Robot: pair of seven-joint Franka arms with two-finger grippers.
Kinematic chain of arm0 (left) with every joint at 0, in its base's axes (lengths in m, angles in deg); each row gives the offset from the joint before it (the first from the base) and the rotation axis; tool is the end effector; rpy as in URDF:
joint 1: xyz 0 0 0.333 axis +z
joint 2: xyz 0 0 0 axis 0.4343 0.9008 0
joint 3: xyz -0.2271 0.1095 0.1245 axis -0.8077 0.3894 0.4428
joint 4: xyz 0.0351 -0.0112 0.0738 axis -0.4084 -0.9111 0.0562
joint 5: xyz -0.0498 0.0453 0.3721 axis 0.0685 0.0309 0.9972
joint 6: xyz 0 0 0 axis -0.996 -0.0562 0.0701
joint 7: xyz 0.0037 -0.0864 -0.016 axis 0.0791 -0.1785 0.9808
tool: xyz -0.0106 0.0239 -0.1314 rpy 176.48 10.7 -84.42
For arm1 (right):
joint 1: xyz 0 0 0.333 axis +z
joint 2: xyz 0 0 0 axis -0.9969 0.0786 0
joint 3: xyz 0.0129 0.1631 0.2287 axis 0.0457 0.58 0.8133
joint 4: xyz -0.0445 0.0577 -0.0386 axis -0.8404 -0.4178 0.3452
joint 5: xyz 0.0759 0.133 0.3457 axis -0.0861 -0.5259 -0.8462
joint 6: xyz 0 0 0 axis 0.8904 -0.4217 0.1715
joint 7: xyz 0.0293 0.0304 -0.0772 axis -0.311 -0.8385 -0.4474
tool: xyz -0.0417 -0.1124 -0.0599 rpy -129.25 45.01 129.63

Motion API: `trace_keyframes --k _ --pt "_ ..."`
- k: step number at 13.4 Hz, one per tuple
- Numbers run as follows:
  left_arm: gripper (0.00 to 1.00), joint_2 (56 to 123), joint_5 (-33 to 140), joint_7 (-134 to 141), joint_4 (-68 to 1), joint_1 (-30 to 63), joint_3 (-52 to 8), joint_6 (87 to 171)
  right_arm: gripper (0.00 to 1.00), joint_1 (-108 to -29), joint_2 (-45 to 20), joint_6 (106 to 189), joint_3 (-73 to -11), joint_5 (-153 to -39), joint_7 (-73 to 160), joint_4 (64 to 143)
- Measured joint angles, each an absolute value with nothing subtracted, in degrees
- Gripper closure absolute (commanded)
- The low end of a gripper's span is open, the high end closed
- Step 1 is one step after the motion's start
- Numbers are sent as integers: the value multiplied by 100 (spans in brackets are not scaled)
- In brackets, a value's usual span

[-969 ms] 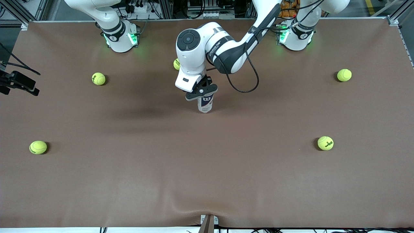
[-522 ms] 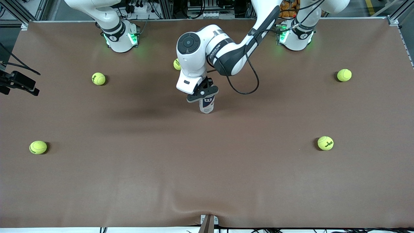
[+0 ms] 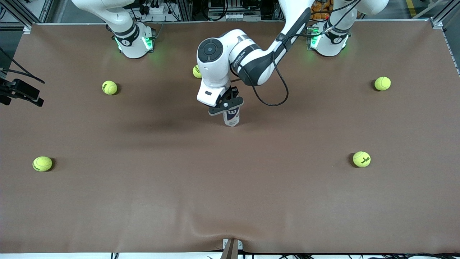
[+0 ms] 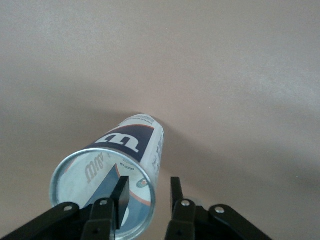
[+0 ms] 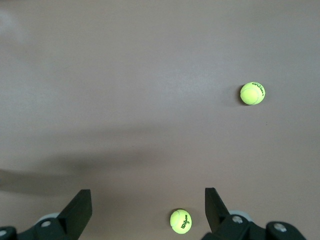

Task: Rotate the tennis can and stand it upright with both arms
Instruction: 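Lower the upright can onto the table with the left gripper, then open the left gripper to release the can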

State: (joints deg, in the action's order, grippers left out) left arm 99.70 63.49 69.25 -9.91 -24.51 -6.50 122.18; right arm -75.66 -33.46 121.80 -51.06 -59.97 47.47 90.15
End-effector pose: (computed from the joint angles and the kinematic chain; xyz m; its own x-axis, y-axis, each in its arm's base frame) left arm 0.4180 -0.5452 0.3105 0.9433 0.3309 -0.0250 0.3300 -0.9434 -0.0336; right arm 0.5485 -0.0421 0.5758 0.9977 -0.0605 0.0300 -0.0604 -0.9982 -0.0045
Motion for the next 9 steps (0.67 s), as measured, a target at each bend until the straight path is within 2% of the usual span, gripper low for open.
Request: trace_keyframes --k 3,4,5,6,9 --pt "52 9971 6349 6925 -980 -2453 -650 12221 0 -7566 -3346 12180 -5110 -6009 4747 9015" --pt "42 9970 6349 6926 -954 -2455 -650 12221 0 -7566 -3346 12180 -5110 -6011 4747 9015" --pt "28 9967 6349 6926 -910 -2458 -650 12221 0 -7566 -3346 12180 -5111 -6012 4747 9015" --pt "0 9952 6349 6926 -864 -2462 -650 12218 0 -7567 -3346 12179 -5111 -6012 4747 9015" --pt "0 9798 6355 6926 -820 -2461 -636 12207 0 -7567 -3346 12179 -5112 -6024 4747 9015"
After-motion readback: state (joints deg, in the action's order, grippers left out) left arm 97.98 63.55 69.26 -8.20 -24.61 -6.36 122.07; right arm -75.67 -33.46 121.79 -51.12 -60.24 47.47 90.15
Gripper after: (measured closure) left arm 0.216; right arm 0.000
